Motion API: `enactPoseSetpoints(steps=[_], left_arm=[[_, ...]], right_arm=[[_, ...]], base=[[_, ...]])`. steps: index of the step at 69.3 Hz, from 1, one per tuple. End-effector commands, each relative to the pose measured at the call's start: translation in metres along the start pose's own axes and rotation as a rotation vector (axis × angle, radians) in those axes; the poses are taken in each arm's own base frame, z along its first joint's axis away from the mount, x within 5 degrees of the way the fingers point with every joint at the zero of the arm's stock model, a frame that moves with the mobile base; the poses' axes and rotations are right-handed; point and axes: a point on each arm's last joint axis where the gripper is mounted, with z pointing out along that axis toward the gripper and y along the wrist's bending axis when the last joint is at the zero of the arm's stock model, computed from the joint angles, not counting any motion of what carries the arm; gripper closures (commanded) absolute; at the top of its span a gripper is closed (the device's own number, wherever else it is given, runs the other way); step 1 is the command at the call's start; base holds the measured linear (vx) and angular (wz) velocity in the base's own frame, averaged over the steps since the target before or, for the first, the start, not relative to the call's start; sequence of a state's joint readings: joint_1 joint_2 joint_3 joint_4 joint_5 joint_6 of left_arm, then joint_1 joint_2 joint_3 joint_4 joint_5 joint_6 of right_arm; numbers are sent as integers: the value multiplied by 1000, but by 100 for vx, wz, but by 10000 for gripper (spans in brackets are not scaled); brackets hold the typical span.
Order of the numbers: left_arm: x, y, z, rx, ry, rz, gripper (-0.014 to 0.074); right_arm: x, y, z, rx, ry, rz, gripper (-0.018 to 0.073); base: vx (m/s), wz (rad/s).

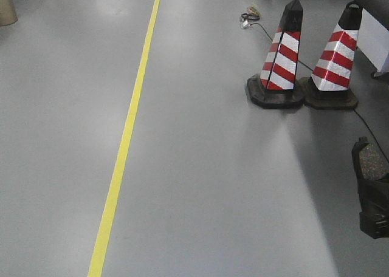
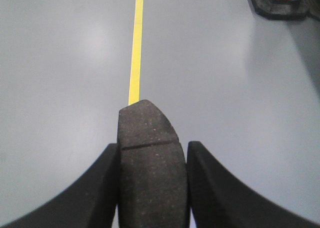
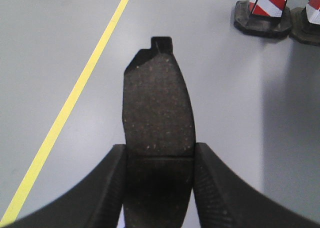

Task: Move and align brake pads A on conveyor
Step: 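Drive along the yellow floor line past the striped cones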

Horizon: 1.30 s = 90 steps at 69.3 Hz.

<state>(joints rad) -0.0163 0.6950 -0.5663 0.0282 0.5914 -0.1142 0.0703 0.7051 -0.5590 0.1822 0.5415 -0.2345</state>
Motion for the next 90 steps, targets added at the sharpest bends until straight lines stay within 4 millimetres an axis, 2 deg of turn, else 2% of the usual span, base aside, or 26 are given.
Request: enactPoseSetpoints(steps=[1, 90], left_arm=[[-16, -2, -6, 17, -115, 2, 468], [-16, -2, -6, 17, -116, 2, 468]], right_arm=[[-16, -2, -6, 18, -113, -5, 476], [-16, -2, -6, 18, -113, -5, 476]], base=[[58, -3], [52, 0]])
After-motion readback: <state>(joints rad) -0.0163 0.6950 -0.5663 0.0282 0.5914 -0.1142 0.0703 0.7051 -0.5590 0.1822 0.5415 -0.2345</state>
